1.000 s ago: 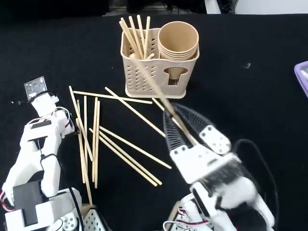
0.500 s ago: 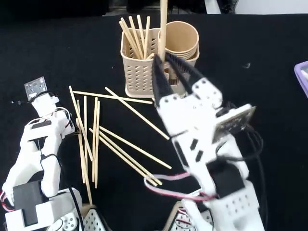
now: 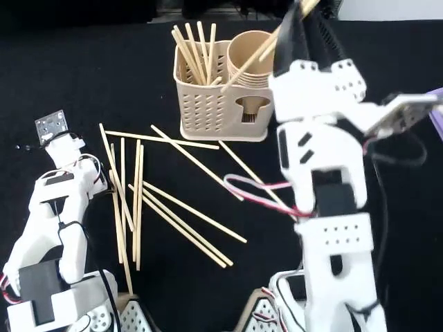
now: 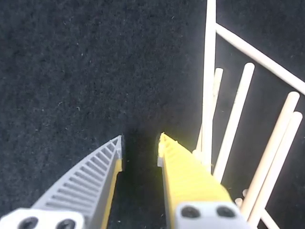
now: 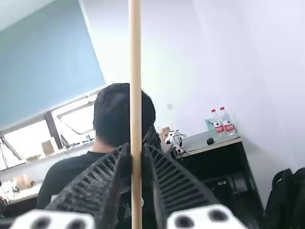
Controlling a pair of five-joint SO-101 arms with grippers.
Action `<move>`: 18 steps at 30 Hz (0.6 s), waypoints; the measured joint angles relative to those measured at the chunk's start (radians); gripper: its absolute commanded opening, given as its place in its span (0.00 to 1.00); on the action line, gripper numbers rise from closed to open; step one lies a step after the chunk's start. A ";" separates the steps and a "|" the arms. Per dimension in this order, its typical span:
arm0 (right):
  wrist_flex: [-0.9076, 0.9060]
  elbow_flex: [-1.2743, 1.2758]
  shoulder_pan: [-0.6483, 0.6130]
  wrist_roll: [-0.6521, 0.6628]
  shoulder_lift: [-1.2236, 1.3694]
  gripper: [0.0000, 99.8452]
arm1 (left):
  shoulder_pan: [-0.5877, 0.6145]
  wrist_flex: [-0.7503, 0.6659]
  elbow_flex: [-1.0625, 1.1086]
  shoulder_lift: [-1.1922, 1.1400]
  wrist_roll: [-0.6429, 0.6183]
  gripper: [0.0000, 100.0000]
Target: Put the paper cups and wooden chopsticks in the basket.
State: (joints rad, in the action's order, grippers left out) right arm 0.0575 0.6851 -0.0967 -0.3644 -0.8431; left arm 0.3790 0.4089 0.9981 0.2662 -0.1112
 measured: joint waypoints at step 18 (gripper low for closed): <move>0.003 -0.327 0.000 -0.029 0.446 0.01 | 0.000 0.000 0.000 0.000 0.000 0.13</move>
State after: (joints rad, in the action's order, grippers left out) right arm 0.0606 0.3583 -0.0967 -0.3936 -0.3966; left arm 0.3790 0.4089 0.9981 0.2662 -0.1112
